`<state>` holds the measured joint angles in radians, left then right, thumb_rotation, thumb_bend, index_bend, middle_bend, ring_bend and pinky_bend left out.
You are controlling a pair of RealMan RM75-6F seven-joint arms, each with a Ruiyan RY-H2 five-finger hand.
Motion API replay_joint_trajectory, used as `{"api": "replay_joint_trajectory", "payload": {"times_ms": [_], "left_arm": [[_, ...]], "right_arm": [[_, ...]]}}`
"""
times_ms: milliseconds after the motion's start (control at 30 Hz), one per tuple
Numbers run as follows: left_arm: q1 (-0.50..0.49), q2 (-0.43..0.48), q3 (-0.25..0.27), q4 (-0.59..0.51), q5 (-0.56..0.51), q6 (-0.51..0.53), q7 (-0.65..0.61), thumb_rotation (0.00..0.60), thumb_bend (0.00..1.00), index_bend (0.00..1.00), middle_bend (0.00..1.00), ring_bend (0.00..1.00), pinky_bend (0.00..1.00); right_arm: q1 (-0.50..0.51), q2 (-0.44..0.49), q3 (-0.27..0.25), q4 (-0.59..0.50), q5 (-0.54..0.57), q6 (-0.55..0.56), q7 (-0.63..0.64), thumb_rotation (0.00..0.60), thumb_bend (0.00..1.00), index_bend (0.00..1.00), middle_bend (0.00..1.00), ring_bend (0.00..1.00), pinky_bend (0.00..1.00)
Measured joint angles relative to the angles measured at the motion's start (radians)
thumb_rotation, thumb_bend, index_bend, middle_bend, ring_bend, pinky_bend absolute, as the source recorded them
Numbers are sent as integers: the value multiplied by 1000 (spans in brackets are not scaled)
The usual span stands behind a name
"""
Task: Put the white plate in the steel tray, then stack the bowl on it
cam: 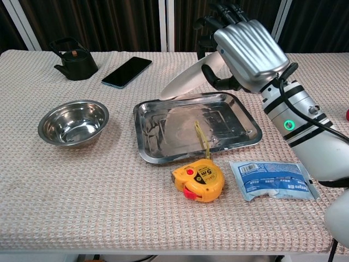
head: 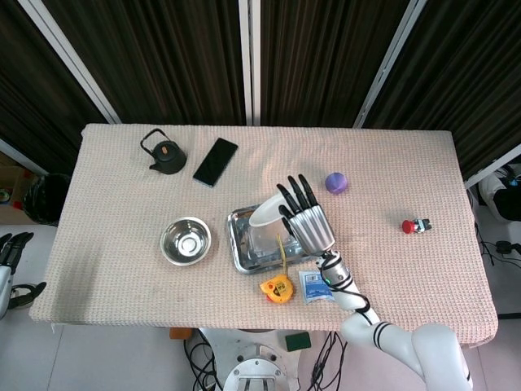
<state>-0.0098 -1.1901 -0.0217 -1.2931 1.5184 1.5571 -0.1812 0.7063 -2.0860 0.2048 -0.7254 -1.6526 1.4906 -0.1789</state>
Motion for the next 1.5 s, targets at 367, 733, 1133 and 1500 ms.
{"api": "replay_joint_trajectory", "payload": {"times_ms": [367, 733, 1133, 1500], "left_arm": [[-6, -13, 4, 15, 3, -18, -7, 600, 118, 125, 146, 88, 166], [-9, -12, 6, 3, 6, -20, 11, 600, 117, 125, 146, 88, 166], [-14, -13, 8, -1, 8, -28, 15, 600, 117, 125, 146, 88, 166], [-13, -12, 9, -3, 7, -27, 16, 600, 117, 125, 146, 88, 166]], "right_arm": [[-89, -10, -107, 5, -14, 29, 30, 600, 480, 994, 155, 0, 0], [-135, 72, -132, -193, 43, -85, 0, 600, 458, 864, 106, 0, 0], [-156, 220, -133, -480, 147, -261, -100, 600, 198, 384, 1, 0, 0], [-149, 289, -104, -607, 240, -358, -172, 600, 97, 17, 0, 0, 0]]}}
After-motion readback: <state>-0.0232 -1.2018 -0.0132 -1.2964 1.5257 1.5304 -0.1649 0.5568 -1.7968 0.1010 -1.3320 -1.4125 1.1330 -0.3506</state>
